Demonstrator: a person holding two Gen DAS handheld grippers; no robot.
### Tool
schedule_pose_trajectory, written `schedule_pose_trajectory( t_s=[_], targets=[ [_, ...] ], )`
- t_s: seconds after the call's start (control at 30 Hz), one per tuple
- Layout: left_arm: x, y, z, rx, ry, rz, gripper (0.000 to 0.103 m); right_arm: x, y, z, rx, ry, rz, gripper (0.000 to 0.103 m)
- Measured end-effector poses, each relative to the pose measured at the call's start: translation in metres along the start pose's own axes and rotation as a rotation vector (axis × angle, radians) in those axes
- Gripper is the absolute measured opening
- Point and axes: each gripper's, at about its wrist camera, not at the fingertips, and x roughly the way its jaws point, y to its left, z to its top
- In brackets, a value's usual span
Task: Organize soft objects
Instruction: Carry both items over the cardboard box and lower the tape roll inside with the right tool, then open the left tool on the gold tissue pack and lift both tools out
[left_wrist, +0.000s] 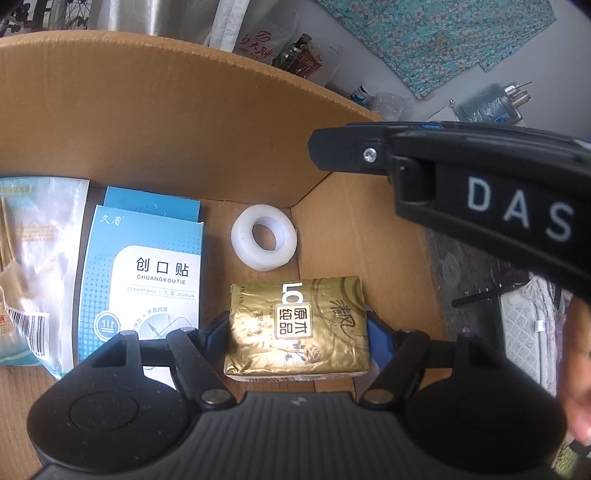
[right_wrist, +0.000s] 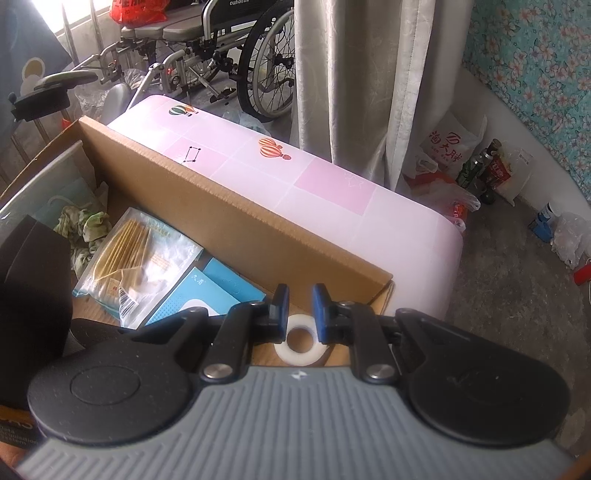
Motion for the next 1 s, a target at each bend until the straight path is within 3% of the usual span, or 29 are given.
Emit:
schedule_pose_trajectory(
  t_s=[0.17,0.3,0.6,0.8,1.0],
  targets=[
    [0.004,0.008,0.005,-0.052,0.009,-0.008,0.08,-0.007,-0.007,0.001,0.024,-0.019,0.007,0.014],
    [-0.004,0.016,0.003,-0.075,-0.029,-0.021,0.085,-0.011,-0.01,-0.001,0.04,-0.036,0.014,0.016],
    [-0.037,0.009,0.0,-0.071,-0.086,-0.045,0.086,-0.036,-0.013,-0.003,0.095,-0.094,0.04,0.019],
    [-0.075,-0.002,-0.009,-0.066,-0.127,-0.046,0.087,-0.085,-0.014,-0.01,0.154,-0.173,0.054,0.025],
    [-0.144,0.007,-0.034,-0.073,-0.183,-0.023,0.087,-0.153,-0.013,-0.036,0.243,-0.275,0.081,0.029]
  ],
)
